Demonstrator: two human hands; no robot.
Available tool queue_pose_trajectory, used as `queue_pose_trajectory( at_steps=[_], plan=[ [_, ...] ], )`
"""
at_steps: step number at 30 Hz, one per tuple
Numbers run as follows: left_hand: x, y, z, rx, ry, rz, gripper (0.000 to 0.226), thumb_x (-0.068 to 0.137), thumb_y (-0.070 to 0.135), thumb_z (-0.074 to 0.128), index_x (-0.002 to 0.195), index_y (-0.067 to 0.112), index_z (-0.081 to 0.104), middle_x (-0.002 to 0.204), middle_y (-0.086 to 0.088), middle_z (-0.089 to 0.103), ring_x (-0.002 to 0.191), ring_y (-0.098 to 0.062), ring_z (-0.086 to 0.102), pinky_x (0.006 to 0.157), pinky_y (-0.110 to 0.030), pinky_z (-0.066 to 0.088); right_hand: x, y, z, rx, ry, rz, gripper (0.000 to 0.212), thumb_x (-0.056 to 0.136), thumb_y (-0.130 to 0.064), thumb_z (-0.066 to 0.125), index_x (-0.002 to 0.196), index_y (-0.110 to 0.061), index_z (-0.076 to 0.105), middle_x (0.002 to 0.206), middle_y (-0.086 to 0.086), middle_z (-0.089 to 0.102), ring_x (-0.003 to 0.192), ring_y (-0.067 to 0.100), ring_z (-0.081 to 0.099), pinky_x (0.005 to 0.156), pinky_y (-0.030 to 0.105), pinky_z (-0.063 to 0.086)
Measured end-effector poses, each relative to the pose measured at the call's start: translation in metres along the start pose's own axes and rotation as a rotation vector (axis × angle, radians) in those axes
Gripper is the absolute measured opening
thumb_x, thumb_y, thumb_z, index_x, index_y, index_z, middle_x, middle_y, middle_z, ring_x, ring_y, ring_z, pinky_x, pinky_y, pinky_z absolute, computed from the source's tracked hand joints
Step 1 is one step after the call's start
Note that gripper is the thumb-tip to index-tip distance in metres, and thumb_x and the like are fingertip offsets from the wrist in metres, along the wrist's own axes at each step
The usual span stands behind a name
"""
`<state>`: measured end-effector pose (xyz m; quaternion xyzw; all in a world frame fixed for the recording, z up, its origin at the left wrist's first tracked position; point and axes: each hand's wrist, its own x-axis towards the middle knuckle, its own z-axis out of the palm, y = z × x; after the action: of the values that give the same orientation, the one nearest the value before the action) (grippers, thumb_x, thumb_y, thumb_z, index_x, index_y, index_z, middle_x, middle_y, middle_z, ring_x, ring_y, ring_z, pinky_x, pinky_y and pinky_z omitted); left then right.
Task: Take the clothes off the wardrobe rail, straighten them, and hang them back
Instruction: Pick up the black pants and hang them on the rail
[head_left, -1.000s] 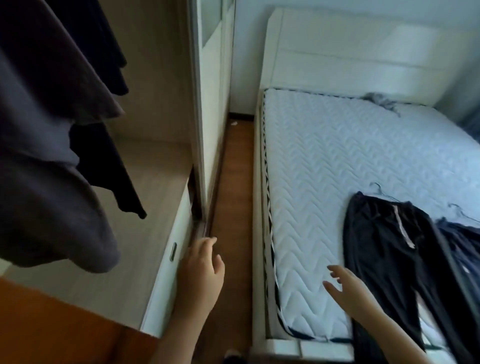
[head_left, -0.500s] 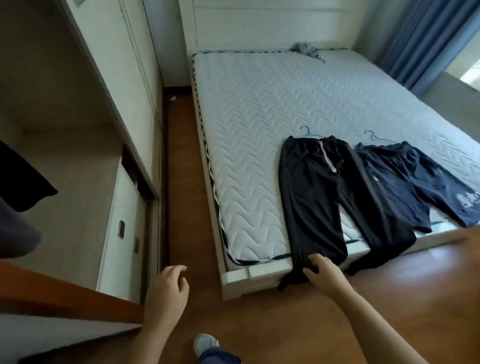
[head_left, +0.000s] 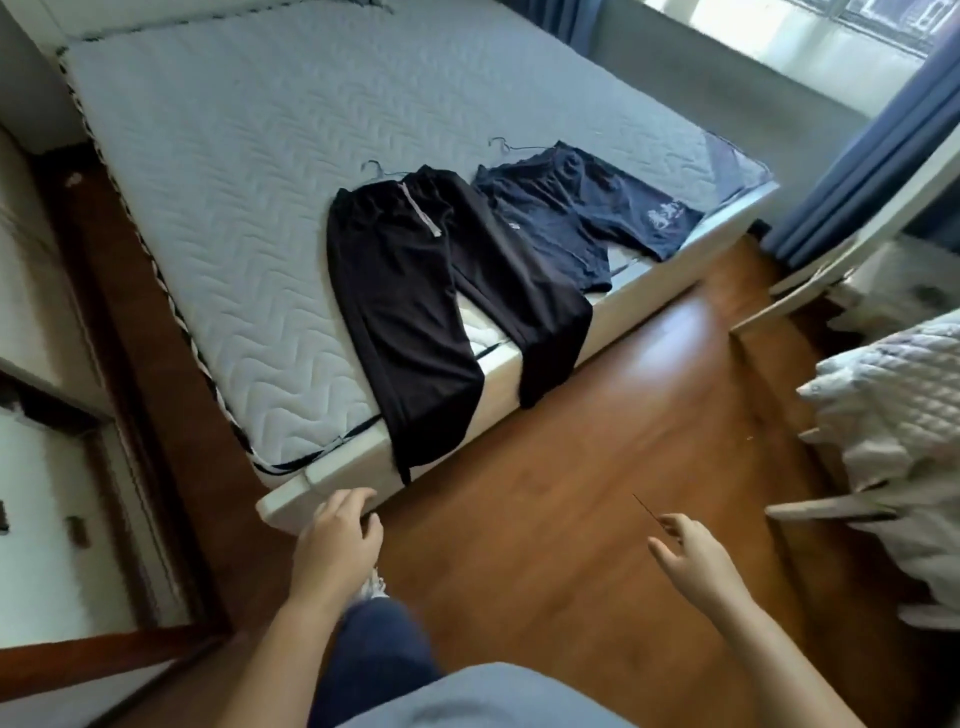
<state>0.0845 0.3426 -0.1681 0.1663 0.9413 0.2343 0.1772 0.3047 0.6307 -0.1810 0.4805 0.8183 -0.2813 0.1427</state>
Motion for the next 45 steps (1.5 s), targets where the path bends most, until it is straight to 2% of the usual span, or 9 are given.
queue_pose_trajectory(
  at_steps=[9, 14, 19, 23, 33, 37, 41, 43, 45],
  plan=[
    [0.079, 0.044, 0.022, 0.095, -0.071, -0.056, 0.032, 0.090, 0.018, 0.048, 0.121, 0.013, 0.053, 0.125, -0.007, 0.055, 0.116, -0.025, 0.050, 0.094, -0.037, 0.040, 0.081, 0.018, -0.027, 0.087, -0.003, 0.036, 0.040, 0.090, -0.029, 0.052, 0.127, -0.014, 0.049, 0.126, 0.006, 0.054, 0.116, 0.020, 0.053, 0.094, 0.032, 0.044],
    [0.176, 0.102, 0.058, 0.064, -0.157, 0.000, 0.032, 0.090, 0.018, 0.046, 0.121, 0.014, 0.053, 0.124, -0.006, 0.055, 0.114, -0.024, 0.050, 0.091, -0.036, 0.042, 0.170, -0.011, -0.068, 0.062, 0.025, 0.027, 0.039, 0.090, -0.029, 0.052, 0.126, -0.014, 0.049, 0.126, 0.005, 0.055, 0.115, 0.019, 0.053, 0.093, 0.031, 0.045],
    [0.269, 0.190, 0.068, -0.005, -0.137, 0.096, 0.032, 0.090, 0.018, 0.046, 0.120, 0.013, 0.053, 0.122, -0.003, 0.056, 0.115, -0.022, 0.050, 0.093, -0.033, 0.039, 0.254, -0.066, -0.121, -0.032, -0.011, -0.063, 0.040, 0.091, -0.030, 0.051, 0.128, -0.016, 0.048, 0.128, 0.001, 0.054, 0.118, 0.016, 0.052, 0.095, 0.026, 0.042],
    [0.314, 0.223, 0.065, -0.030, -0.135, 0.127, 0.032, 0.090, 0.017, 0.045, 0.121, 0.014, 0.053, 0.123, -0.001, 0.056, 0.115, -0.019, 0.050, 0.094, -0.030, 0.039, 0.313, -0.108, -0.142, 0.016, -0.028, -0.114, 0.037, 0.091, -0.026, 0.053, 0.126, -0.013, 0.051, 0.124, 0.003, 0.056, 0.116, 0.017, 0.053, 0.095, 0.026, 0.040],
    [0.409, 0.206, 0.045, -0.009, -0.023, -0.187, 0.031, 0.090, 0.018, 0.047, 0.120, 0.015, 0.054, 0.123, -0.001, 0.056, 0.114, -0.019, 0.050, 0.092, -0.030, 0.040, 0.474, -0.183, -0.173, 0.013, -0.147, -0.176, 0.030, 0.089, -0.017, 0.055, 0.117, -0.008, 0.057, 0.119, 0.009, 0.062, 0.111, 0.025, 0.057, 0.092, 0.030, 0.041],
    [0.444, 0.219, 0.031, -0.043, 0.057, -0.356, 0.030, 0.089, 0.015, 0.048, 0.118, 0.012, 0.056, 0.122, -0.003, 0.057, 0.113, -0.022, 0.052, 0.091, -0.032, 0.042, 0.546, -0.231, -0.186, -0.080, -0.246, -0.233, 0.030, 0.089, -0.019, 0.054, 0.114, -0.003, 0.056, 0.114, 0.014, 0.062, 0.107, 0.028, 0.057, 0.082, 0.030, 0.040],
    [0.482, 0.224, 0.013, -0.091, 0.157, -0.503, 0.030, 0.089, 0.014, 0.049, 0.118, 0.011, 0.055, 0.121, -0.004, 0.057, 0.113, -0.022, 0.053, 0.092, -0.034, 0.043, 0.618, -0.282, -0.190, -0.240, -0.334, -0.348, 0.032, 0.089, -0.023, 0.054, 0.116, -0.005, 0.054, 0.114, 0.013, 0.060, 0.107, 0.027, 0.057, 0.082, 0.028, 0.038],
    [0.502, 0.220, 0.005, -0.085, 0.188, -0.559, 0.031, 0.089, 0.015, 0.049, 0.120, 0.012, 0.054, 0.122, -0.002, 0.056, 0.113, -0.021, 0.053, 0.093, -0.033, 0.043, 0.653, -0.306, -0.187, -0.317, -0.372, -0.370, 0.023, 0.089, -0.024, 0.053, 0.106, -0.009, 0.056, 0.109, 0.013, 0.059, 0.104, 0.028, 0.057, 0.075, 0.027, 0.034],
    [0.522, 0.212, 0.000, -0.089, 0.202, -0.588, 0.032, 0.089, 0.014, 0.049, 0.120, 0.012, 0.055, 0.122, -0.001, 0.056, 0.114, -0.020, 0.053, 0.094, -0.032, 0.043, 0.683, -0.331, -0.180, -0.369, -0.395, -0.396, 0.009, 0.088, -0.023, 0.052, 0.083, -0.016, 0.049, 0.099, 0.013, 0.057, 0.099, 0.030, 0.057, 0.069, 0.027, 0.030]
  ],
)
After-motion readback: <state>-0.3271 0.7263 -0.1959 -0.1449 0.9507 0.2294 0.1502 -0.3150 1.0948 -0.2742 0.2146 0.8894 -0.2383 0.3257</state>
